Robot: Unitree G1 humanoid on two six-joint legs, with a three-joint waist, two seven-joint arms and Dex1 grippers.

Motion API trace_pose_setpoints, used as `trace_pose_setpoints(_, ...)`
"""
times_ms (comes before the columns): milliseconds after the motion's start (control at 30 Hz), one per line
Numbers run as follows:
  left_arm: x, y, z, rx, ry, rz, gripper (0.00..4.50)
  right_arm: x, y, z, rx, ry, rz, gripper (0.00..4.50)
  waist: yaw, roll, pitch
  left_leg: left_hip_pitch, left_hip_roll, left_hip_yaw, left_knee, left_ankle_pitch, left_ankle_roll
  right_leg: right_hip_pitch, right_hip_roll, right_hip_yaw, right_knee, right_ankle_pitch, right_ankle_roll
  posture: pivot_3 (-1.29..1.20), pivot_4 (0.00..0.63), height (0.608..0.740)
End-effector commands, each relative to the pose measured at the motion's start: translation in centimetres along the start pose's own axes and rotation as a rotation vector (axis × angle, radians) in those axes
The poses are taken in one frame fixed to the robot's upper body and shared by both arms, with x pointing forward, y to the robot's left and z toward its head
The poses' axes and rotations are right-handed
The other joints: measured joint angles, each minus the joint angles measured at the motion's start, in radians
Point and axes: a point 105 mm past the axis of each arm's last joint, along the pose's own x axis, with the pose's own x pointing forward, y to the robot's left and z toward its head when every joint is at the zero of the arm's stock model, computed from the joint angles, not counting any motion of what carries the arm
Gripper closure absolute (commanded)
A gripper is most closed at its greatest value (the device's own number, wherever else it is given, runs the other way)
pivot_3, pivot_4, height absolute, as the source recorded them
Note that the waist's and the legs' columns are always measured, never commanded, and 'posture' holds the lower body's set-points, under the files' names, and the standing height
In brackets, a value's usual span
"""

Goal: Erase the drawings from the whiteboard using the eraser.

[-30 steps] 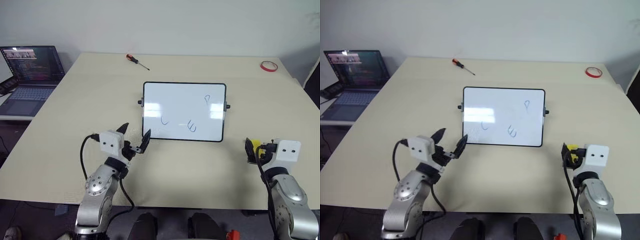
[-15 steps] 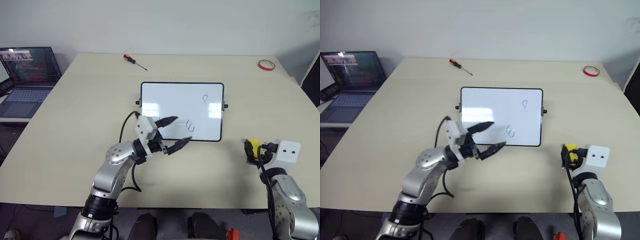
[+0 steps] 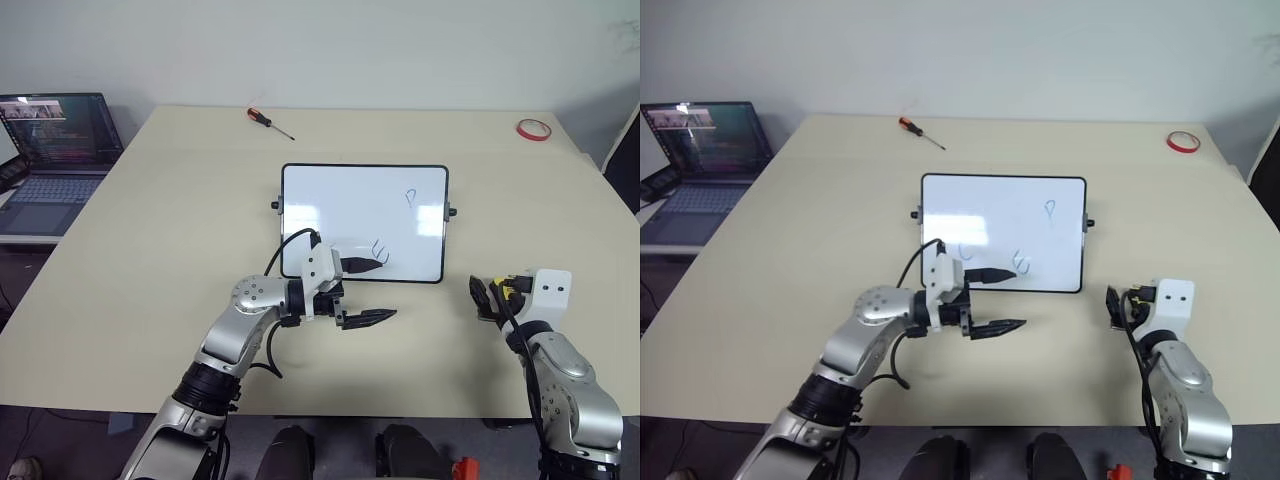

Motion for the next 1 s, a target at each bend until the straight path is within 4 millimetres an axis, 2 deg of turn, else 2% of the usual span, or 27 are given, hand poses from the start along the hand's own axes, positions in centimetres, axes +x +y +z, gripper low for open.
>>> trace_pose_setpoints(33, 0.0, -0.4, 0.8, 0.036, -0.022, -0.015, 0.0, -0.2, -0.2, 1.0, -0.017, -0.045, -0.003, 0.03, 0.0, 0.0, 0.0, 0.0, 0.0, 0.0, 0.0, 0.0, 0.0, 0.0, 0.0, 0.0, 0.0, 0.0, 0.0, 0.0, 0.15, 0.74)
trace_pose_setpoints(400, 0.6, -0.6, 0.9, 0.022, -0.037, -0.024, 0.0, -0.8, -1.3, 1.9, -0.028, -0.09, -0.047, 0.03, 0.0, 0.0, 0.0, 0.0, 0.0, 0.0, 0.0, 0.0, 0.0, 0.0, 0.0, 0.0, 0.0, 0.0, 0.0, 0.0, 0.15, 0.74)
trace_pose_setpoints(733, 0.5, -0.9, 0.5, 0.013, -0.024, -0.046, 0.0, -0.8, -1.5, 0.6, -0.037, -0.042, -0.06, 0.03, 0.0, 0.0, 0.0, 0.0, 0.0, 0.0, 0.0, 0.0, 0.0, 0.0, 0.0, 0.0, 0.0, 0.0, 0.0, 0.0, 0.15, 0.74)
trace_pose_setpoints(1000, 0.6, -1.1, 0.5, 0.014, -0.025, -0.048, 0.0, -0.4, -1.4, 0.7, -0.027, -0.041, -0.052, 0.03, 0.0, 0.0, 0.0, 0.0, 0.0, 0.0, 0.0, 0.0, 0.0, 0.0, 0.0, 0.0, 0.0, 0.0, 0.0, 0.0, 0.15, 0.74)
